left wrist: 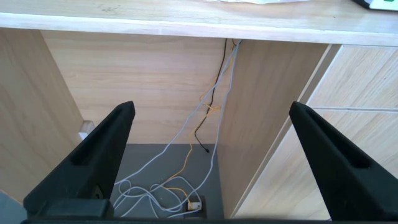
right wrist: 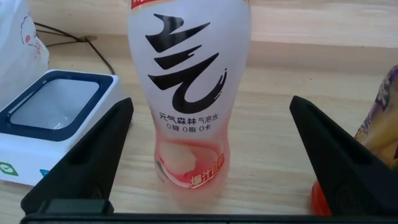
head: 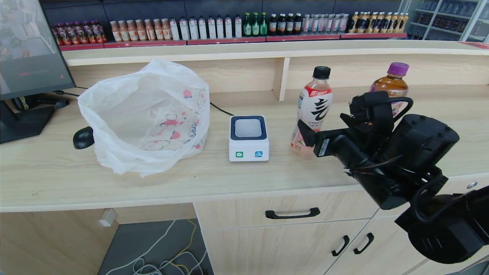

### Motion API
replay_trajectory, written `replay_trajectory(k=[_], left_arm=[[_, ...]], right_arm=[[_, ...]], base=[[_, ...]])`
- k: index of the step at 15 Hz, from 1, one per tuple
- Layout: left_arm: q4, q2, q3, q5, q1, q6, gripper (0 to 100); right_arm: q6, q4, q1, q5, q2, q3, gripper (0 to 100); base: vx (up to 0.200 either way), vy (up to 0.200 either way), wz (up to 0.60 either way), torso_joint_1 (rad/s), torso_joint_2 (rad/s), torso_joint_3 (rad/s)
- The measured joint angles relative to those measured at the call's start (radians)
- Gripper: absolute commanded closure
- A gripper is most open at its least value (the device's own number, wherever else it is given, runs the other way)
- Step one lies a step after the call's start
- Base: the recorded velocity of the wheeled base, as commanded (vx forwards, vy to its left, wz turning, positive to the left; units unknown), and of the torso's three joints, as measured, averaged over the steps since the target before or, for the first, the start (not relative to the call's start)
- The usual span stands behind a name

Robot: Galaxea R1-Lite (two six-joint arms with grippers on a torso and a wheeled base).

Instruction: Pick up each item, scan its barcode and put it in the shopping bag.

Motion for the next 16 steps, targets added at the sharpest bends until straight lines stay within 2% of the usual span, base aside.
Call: replay_trajectory(k=[16], left_arm=[[0.0,0.0,0.0,0.0,0.0,0.0,0]], right_arm=[[-0.001,-0.003,-0.028,-0.011,0.1,-0.104,0]], base=[[0.0,0.0,0.0,0.0,0.0,0.0]])
